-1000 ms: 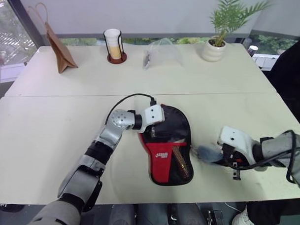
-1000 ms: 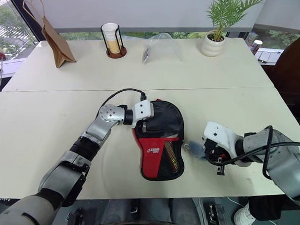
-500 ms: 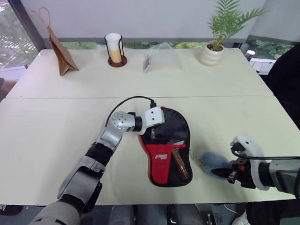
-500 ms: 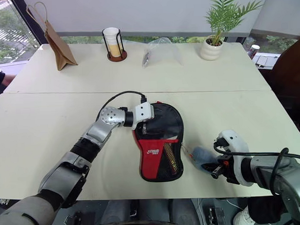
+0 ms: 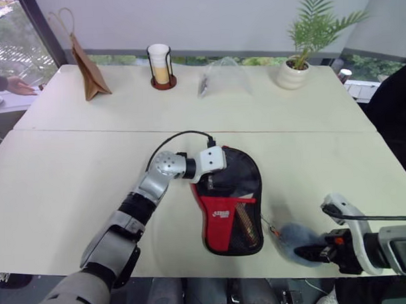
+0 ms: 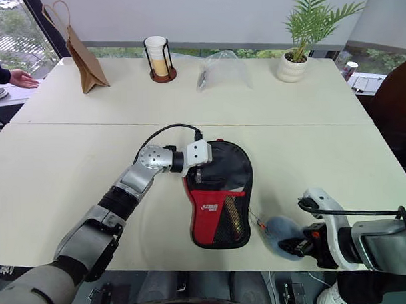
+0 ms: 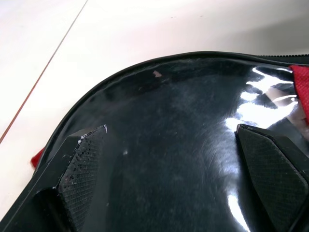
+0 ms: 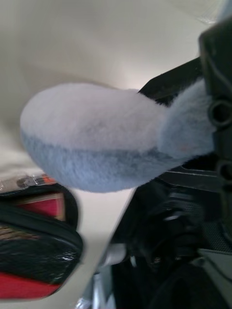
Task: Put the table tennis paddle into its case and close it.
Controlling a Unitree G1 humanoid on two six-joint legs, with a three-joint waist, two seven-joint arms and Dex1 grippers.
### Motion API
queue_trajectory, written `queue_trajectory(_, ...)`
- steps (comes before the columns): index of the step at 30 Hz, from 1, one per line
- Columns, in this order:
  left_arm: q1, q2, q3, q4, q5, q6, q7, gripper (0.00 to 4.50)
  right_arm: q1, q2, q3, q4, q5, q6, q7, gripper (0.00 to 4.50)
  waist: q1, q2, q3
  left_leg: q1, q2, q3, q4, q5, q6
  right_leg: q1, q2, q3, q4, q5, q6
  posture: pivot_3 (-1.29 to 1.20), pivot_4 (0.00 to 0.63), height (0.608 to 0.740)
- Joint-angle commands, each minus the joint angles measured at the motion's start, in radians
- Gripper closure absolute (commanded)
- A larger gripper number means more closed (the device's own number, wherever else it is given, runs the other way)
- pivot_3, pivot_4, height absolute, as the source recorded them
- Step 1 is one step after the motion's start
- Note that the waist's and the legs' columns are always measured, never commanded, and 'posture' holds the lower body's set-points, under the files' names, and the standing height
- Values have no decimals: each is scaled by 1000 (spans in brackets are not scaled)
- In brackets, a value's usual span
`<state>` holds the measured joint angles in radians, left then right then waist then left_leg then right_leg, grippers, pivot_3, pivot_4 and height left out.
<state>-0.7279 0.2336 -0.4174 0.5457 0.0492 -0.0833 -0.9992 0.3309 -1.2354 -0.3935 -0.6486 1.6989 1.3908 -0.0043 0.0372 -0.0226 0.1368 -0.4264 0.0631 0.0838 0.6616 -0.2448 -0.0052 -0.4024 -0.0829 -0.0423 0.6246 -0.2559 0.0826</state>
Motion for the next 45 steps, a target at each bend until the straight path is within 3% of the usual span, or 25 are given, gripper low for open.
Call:
queue_trajectory(1, 36, 34, -36, 62, 71, 32, 2, 0, 69, -79, 50, -32, 109, -49, -71, 4479, 0, 0, 0, 0, 0, 0, 0, 0, 0, 0, 0, 0, 0, 0, 0, 0, 150, 734)
queue_trajectory(8, 41, 36, -38, 59, 74, 35, 4, 0, 160, -143, 35, -51, 32, -77, -54, 4479, 0, 0, 0, 0, 0, -1, 0, 0, 1, 1, 1, 0, -3, 0, 0, 0, 150, 734)
queue_trajectory(19, 33, 33, -39, 69, 75, 30, 1, 0, 282, -133, -71, -146, -274, -32, 170, 4479, 3, 0, 0, 0, 0, -1, 0, -4, 6, 0, 0, 0, -10, 0, 0, 0, 150, 734)
queue_trajectory(29, 15, 26, -36, 88, 74, 14, 1, 0, 49, -150, -26, -60, -351, -76, 295, 4479, 0, 1, 0, 0, -1, 1, 0, -5, 6, -1, -4, 0, -12, 0, 0, 0, 150, 734)
queue_trajectory(38, -7, 6, 19, 99, 22, -6, 4, 0, -125, -180, 69, -23, -524, -119, 465, 36, -2, 5, 3, 0, 0, 2, 0, -5, 6, -3, -6, 0, -12, 1, -1, 0, 150, 734)
queue_trajectory(42, -49, -8, 102, 74, -53, 33, 10, 0, -135, -303, 97, 26, -785, -323, 703, 36, -5, 11, 8, -1, 0, 4, 0, -5, 6, -5, -6, 0, -12, 1, -1, 0, 150, 734)
queue_trajectory(45, -92, 9, 178, 11, -131, 124, -11, 0, -181, -331, 49, 106, -880, -458, 890, 36, -11, 12, 11, -5, -1, 5, 0, -5, 6, -8, -5, -1, -11, 1, 0, 0, 150, 734)
